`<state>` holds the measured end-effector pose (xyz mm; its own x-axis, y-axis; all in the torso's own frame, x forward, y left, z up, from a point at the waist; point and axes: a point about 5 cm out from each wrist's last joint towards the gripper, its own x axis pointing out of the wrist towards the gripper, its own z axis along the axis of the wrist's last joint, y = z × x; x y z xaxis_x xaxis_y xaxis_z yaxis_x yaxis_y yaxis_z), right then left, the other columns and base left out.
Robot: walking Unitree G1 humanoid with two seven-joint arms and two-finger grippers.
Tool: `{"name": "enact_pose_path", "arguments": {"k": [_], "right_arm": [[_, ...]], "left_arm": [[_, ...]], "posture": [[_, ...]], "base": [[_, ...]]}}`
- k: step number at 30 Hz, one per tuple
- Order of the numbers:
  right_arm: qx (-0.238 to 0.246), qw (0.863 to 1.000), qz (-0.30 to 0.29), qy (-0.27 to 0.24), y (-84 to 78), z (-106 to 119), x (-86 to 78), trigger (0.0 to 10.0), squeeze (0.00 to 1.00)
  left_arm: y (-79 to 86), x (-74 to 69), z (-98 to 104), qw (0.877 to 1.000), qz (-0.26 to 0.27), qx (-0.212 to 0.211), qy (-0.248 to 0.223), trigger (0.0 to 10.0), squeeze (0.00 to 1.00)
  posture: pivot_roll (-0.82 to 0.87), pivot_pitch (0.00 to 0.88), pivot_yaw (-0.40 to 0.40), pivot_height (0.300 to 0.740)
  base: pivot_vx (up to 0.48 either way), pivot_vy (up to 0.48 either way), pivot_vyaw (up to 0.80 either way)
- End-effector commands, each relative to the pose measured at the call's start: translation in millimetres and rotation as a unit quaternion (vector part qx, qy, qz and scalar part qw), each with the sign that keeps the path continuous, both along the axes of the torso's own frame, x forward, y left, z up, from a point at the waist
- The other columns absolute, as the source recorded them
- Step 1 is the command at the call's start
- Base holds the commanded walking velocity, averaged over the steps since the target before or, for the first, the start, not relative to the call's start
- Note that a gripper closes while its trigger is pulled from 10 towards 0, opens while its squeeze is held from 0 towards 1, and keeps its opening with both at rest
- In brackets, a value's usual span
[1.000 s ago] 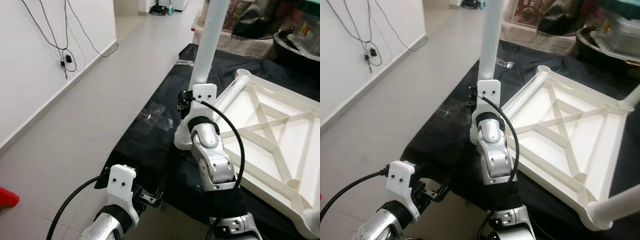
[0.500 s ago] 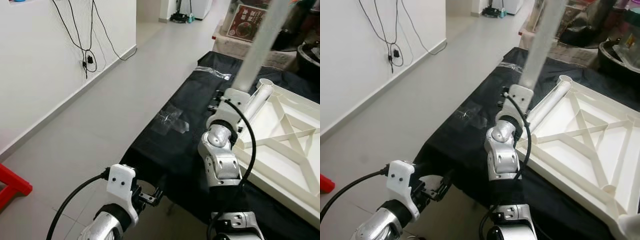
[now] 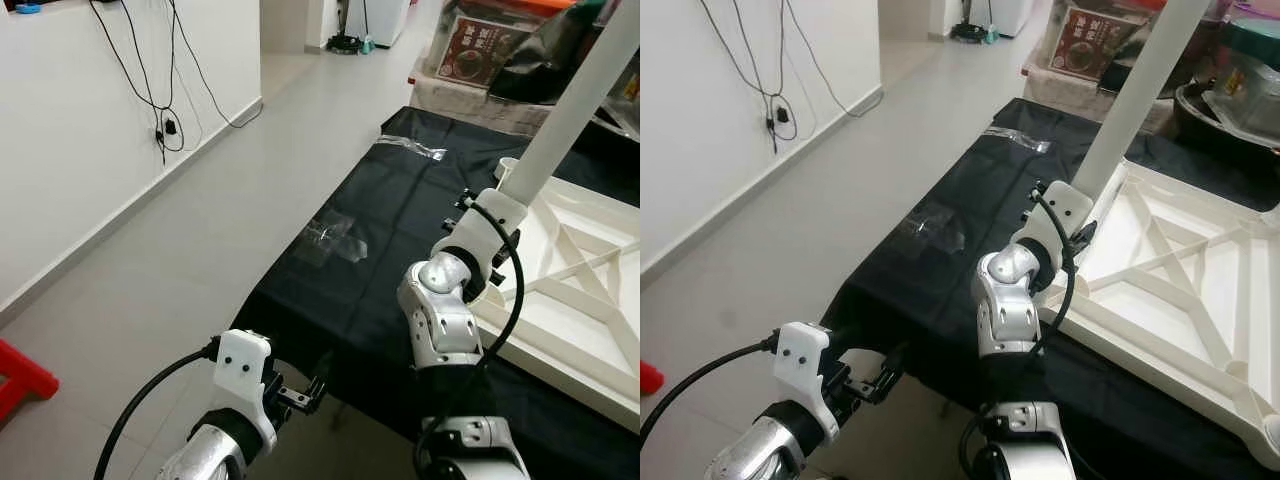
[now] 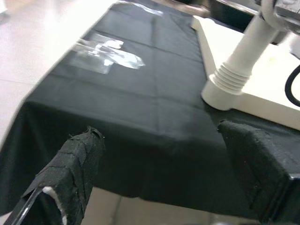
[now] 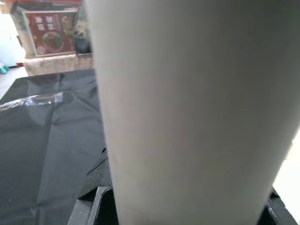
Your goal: Building children table
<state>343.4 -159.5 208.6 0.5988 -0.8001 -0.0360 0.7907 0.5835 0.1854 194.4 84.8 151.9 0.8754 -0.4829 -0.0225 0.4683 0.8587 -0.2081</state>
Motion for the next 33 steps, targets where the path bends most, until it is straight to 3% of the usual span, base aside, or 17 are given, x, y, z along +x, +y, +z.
{"name": "enact_pose_path", "arguments": {"k": [1, 4, 7, 10, 16, 22, 23, 24, 25, 26, 27, 28, 29, 30, 31, 32, 33], "right_arm": [[0.106, 0.993, 0.044, 0.037, 49.0, -13.3, 3.4, 10.0, 0.0], [0.102, 0.994, 0.028, 0.035, 41.7, -13.0, 4.7, 10.0, 0.0], [0.092, 0.995, -0.024, 0.041, 11.9, -18.2, 4.6, 10.0, 0.0], [0.087, 0.995, -0.031, 0.041, 8.1, -18.8, 4.7, 10.0, 0.0], [0.083, 0.996, 0.0, 0.016, 17.2, -11.6, 8.3, 10.0, 0.0], [0.057, 0.997, 0.045, -0.037, 29.9, 10.0, 14.1, 10.0, 0.0], [0.049, 0.994, 0.081, -0.057, 33.1, 19.5, 17.6, 10.0, 0.0], [0.047, 0.982, 0.148, -0.105, 41.4, 34.7, 21.0, 10.0, 0.0], [0.047, 0.982, 0.148, -0.105, 41.4, 34.7, 21.0, 10.0, 0.0], [0.043, 0.97, 0.194, -0.138, 47.5, 45.0, 22.4, 10.0, 0.0], [0.054, 0.937, 0.282, -0.199, 59.6, 61.2, 21.7, 10.0, 0.0], [0.061, 0.91, 0.335, -0.238, 67.1, 71.1, 19.4, 10.0, 0.0], [0.061, 0.91, 0.335, -0.238, 67.1, 71.1, 19.4, 10.0, 0.0], [0.075, 0.882, 0.385, -0.261, 75.0, 77.2, 17.4, 10.0, 0.0], [0.085, 0.864, 0.414, -0.273, 79.9, 80.7, 15.8, 10.0, 0.0], [0.1, 0.84, 0.456, -0.277, 86.6, 80.7, 14.0, 10.0, 0.0], [0.1, 0.84, 0.456, -0.277, 86.6, 80.7, 14.0, 10.0, 0.0]], "left_arm": [[-0.5, -0.8, -6.6, 1.0, -0.003, 0.003, 0.013, 10.0, 0.0], [-0.5, -0.7, -6.8, 1.0, -0.004, 0.003, 0.013, 10.0, 0.0], [-0.1, -0.3, -6.9, 1.0, -0.007, 0.004, 0.011, 10.0, 0.0], [0.1, -0.3, -6.9, 1.0, -0.008, 0.005, 0.01, 10.0, 0.0], [0.0, -0.1, -7.0, 1.0, -0.012, 0.01, 0.007, 10.0, 0.0], [0.6, 0.3, -7.4, 1.0, -0.01, 0.011, 0.006, 10.0, 0.0], [0.7, 0.4, -7.5, 1.0, -0.01, 0.011, 0.006, 10.0, 0.0], [1.0, 0.8, -7.4, 1.0, -0.008, 0.007, 0.008, 10.0, 0.0], [1.0, 0.8, -7.4, 1.0, -0.008, 0.007, 0.008, 10.0, 0.0], [1.2, 1.3, -7.6, 1.0, -0.007, 0.005, 0.009, 10.0, 0.0], [2.0, 2.1, -8.1, 1.0, -0.004, 0.003, 0.011, 10.0, 0.0], [2.5, 2.7, -8.5, 1.0, -0.003, 0.002, 0.013, 10.0, 0.0], [2.5, 2.7, -8.5, 1.0, -0.003, 0.002, 0.013, 10.0, 0.0], [2.9, 3.6, -8.8, 1.0, -0.002, 0.0, 0.014, 10.0, 0.0], [3.2, 4.2, -8.8, 1.0, -0.002, -0.002, 0.015, 10.0, 1.0], [4.5, 6.0, -8.3, 1.0, 0.005, -0.004, 0.014, 10.0, 1.0], [4.5, 6.0, -8.3, 1.0, 0.005, -0.004, 0.014, 10.0, 1.0]], "posture": [[0.13, 0.142, -0.076, 0.74], [0.13, 0.142, -0.076, 0.74], [0.12, 0.14, -0.069, 0.74], [0.12, 0.142, -0.066, 0.74], [0.12, 0.139, -0.067, 0.74], [0.12, 0.135, -0.068, 0.74], [0.12, 0.135, -0.068, 0.74], [0.12, 0.135, -0.068, 0.74], [0.12, 0.135, -0.068, 0.74], [0.12, 0.13, -0.07, 0.74], [0.12, 0.127, -0.073, 0.74], [0.12, 0.127, -0.073, 0.74], [0.12, 0.127, -0.073, 0.74], [0.12, 0.124, -0.072, 0.74], [0.12, 0.124, -0.072, 0.74], [0.12, 0.121, -0.072, 0.74], [0.12, 0.121, -0.072, 0.74]], "base": [[0.0, 0.0, 0.0], [0.0, 0.0, 0.0], [0.0, 0.0, 0.0], [0.0, 0.0, 0.0], [0.0, 0.0, 0.0], [0.0, 0.0, 0.0], [0.0, 0.0, 0.0], [0.0, 0.0, 0.0], [0.0, 0.0, 0.0], [0.0, 0.0, 0.0], [0.0, 0.0, 0.0], [0.0, 0.0, 0.0], [0.0, 0.0, 0.0], [0.0, 0.0, 0.0], [0.0, 0.0, 0.0], [0.0, 0.0, 0.0], [0.0, 0.0, 0.0]]}}
